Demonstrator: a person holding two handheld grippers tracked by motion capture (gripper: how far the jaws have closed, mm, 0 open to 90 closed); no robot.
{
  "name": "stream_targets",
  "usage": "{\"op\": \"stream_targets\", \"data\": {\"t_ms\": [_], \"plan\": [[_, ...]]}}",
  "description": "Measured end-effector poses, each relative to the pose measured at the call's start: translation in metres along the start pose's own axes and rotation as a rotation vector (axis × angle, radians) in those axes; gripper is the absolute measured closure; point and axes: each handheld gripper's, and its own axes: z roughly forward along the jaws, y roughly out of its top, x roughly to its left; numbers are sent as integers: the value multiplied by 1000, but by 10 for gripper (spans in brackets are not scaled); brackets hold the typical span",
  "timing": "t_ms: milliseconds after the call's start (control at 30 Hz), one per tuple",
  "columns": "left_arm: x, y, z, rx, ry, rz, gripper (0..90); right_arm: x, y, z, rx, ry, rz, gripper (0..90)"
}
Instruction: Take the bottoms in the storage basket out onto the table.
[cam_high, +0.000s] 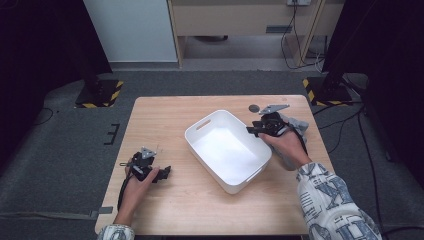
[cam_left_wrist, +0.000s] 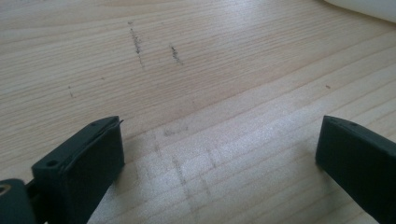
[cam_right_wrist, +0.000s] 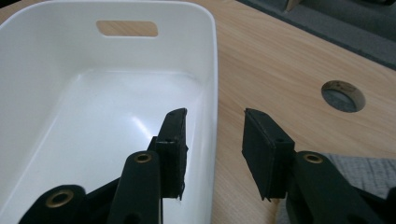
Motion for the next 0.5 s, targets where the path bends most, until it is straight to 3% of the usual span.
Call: {"op": "stream_targets", "data": {"t_ms": [133, 300, 500], "plan": [[1, 2, -5, -20, -21, -30, 41, 2, -2, 5, 42, 3, -16, 652], [-6, 8, -18, -93, -58, -37, 55, 2, -6, 6, 69, 0, -1, 692], [-25, 17, -29, -153, -82, -5, 80, 8, -13, 6, 83, 10, 8, 686]]}}
